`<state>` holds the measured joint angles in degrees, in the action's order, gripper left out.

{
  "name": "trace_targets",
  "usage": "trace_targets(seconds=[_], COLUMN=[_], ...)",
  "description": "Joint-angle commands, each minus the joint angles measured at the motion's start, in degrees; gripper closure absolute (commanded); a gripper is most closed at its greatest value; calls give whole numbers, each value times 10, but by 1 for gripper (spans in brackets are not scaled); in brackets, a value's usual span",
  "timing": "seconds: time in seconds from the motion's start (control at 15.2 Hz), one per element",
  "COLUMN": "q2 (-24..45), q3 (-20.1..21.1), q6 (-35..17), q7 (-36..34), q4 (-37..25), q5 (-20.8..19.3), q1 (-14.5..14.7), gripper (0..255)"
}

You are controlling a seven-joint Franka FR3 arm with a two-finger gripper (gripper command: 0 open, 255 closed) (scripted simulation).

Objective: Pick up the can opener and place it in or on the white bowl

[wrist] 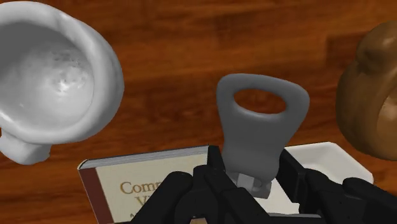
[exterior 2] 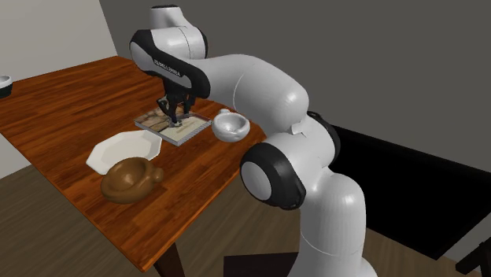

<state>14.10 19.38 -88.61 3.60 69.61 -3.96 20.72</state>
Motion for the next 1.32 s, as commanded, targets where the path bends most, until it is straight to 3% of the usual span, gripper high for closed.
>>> trace_targets(seconds=[0.0, 0.59, 1.06, 1.25], q2=[1, 44, 133, 106], q3=[-4, -41, -64, -63], q6=[7, 31, 86, 44], q7=[13, 121, 195, 196], q4=[-9, -74, -215, -146], q5=[2, 10, 4, 10], q1=[-8, -77, -117, -126], gripper=[255, 255, 255, 255])
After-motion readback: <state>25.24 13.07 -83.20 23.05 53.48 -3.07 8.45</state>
